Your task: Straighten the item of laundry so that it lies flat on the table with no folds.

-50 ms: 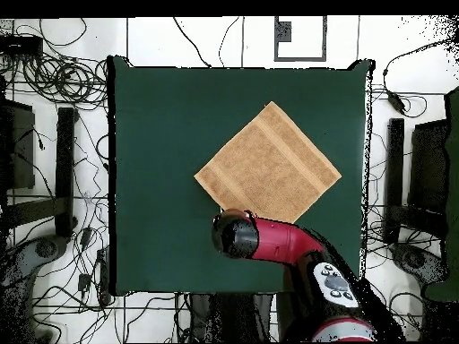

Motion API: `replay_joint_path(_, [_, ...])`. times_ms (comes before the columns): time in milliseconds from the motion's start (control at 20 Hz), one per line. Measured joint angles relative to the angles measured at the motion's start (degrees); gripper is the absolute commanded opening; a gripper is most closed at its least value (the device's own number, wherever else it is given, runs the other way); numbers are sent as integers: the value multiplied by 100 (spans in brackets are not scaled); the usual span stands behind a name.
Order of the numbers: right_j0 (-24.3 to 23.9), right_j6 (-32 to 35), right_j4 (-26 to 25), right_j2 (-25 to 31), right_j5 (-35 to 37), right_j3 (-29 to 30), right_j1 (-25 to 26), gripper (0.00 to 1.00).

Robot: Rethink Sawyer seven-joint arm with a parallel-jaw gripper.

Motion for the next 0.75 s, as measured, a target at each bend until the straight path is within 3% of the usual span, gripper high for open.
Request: replay_joint_path(750, [-220,0,-130,7,1,2,-495,0])
